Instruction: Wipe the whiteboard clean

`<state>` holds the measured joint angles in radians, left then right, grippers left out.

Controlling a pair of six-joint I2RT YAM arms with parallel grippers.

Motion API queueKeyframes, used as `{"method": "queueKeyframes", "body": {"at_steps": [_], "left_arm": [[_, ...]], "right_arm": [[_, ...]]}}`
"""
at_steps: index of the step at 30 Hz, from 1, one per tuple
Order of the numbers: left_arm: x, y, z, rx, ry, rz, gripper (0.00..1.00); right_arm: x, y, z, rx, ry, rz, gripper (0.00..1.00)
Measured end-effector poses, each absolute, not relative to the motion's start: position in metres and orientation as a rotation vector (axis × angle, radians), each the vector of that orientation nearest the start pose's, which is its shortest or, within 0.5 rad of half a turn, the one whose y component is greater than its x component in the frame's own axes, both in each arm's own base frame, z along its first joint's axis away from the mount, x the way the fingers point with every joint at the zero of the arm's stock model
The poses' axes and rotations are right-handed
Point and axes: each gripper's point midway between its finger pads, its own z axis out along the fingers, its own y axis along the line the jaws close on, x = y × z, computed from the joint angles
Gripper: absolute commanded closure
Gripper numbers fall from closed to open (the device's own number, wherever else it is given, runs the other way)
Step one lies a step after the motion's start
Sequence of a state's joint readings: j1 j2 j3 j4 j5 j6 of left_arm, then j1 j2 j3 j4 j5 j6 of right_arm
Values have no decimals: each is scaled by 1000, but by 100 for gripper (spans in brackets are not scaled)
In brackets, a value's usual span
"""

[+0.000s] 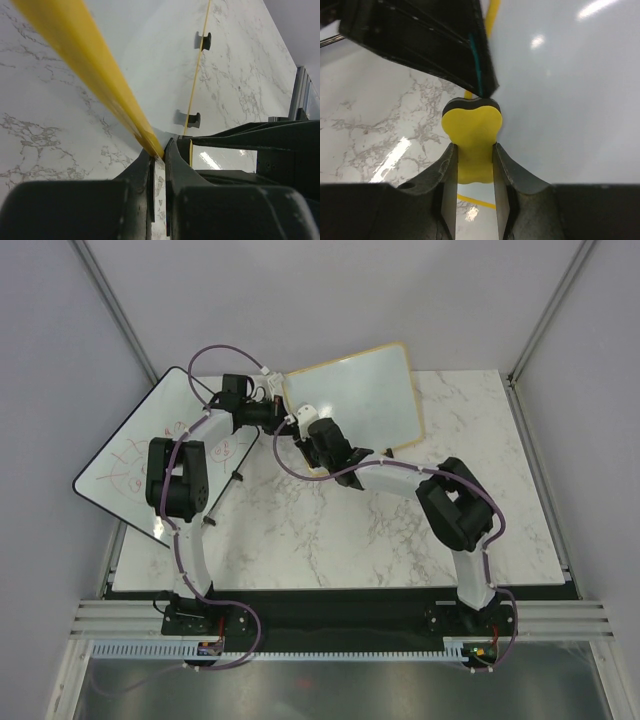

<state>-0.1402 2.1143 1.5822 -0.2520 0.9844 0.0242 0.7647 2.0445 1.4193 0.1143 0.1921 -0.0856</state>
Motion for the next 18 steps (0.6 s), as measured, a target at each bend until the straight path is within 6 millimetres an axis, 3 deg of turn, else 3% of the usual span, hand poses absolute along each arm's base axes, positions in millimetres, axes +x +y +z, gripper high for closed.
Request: {"method": "queueKeyframes", "body": {"at_steps": [4,12,15,18], "left_arm": [[466,-214,116,658,2097,-1193,98],[465,-212,114,640,2120,-1193,98],[464,-213,114,639,2123,-1196,98],[463,-212,113,632,2134,-1201,98]], "right_arm": [[449,342,101,-578,1947,155,100],[506,246,123,-114,1906,-75,100],[510,237,124,-60,1897,-96,100],[505,247,123,-65,1883,-105,100]]}}
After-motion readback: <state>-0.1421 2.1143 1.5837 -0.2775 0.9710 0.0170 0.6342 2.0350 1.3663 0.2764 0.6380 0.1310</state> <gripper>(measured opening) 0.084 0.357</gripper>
